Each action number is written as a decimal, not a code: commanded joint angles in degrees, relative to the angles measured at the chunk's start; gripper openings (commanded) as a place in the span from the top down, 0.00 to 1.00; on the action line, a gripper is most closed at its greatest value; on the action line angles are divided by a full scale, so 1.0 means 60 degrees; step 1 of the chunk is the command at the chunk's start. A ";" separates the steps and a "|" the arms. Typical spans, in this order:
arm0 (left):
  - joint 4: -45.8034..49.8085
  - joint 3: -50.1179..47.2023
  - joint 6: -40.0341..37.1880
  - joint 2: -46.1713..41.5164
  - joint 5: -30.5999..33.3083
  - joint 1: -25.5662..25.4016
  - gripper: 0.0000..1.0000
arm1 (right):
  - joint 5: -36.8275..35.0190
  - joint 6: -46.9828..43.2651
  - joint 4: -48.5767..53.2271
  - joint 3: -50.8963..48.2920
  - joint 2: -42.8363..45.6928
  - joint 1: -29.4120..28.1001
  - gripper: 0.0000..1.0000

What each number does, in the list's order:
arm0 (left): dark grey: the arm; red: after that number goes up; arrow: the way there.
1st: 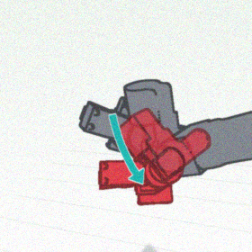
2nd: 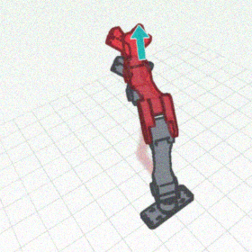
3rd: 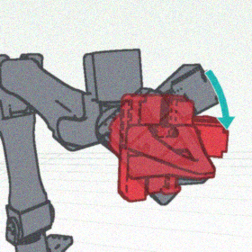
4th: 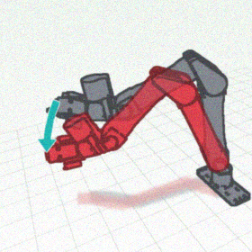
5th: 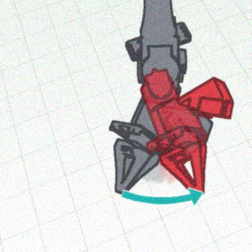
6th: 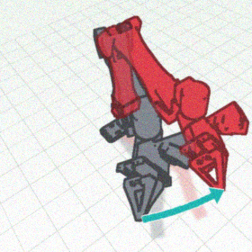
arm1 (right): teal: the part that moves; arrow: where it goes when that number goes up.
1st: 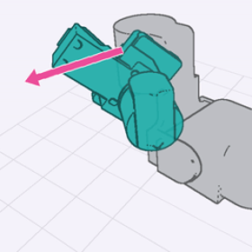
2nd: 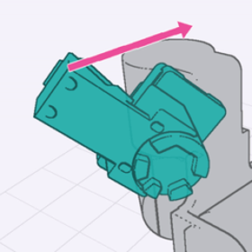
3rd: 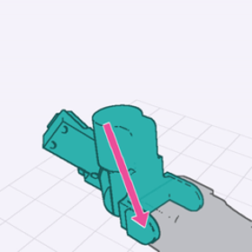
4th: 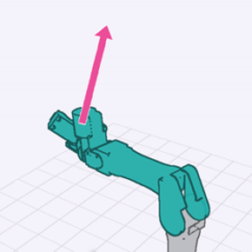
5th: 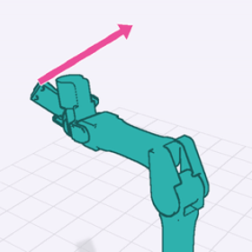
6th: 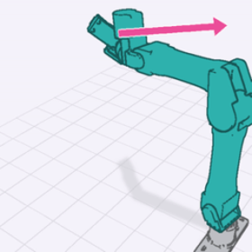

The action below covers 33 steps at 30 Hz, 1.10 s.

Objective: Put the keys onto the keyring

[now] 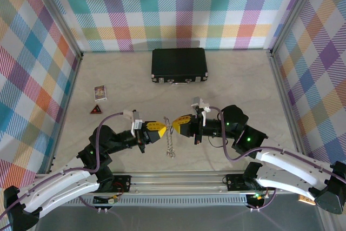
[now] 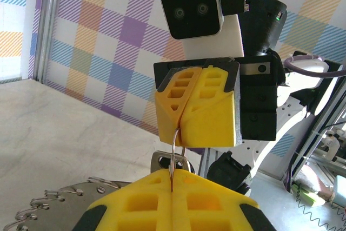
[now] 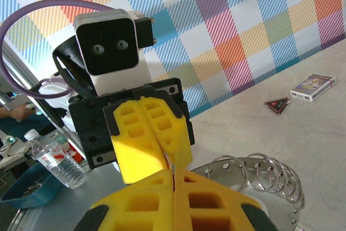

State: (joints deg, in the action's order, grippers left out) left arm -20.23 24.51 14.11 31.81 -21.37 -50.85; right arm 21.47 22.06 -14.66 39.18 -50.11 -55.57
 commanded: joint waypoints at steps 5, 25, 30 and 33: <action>-0.0865 -0.0021 -0.0149 -0.0029 0.0016 0.0089 1.00 | 0.0054 0.0134 -0.0304 0.0041 -0.0075 -0.0054 1.00; -0.0856 -0.0013 -0.0154 0.0001 0.0001 0.0092 1.00 | 0.0361 0.0118 0.0036 0.0232 -0.0252 -0.0054 1.00; -0.0766 0.0054 -0.0184 0.0029 0.0001 0.0095 1.00 | 0.0571 -0.0039 0.0129 0.0300 -0.0204 -0.0047 1.00; -0.0714 0.0097 -0.0171 0.0045 0.0007 0.0094 1.00 | 0.0893 -0.0180 0.0275 0.0384 -0.0260 -0.0047 1.00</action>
State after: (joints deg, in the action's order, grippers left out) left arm -20.53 24.12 14.09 32.21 -20.82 -50.81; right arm 23.33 21.82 -14.20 39.64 -51.33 -55.53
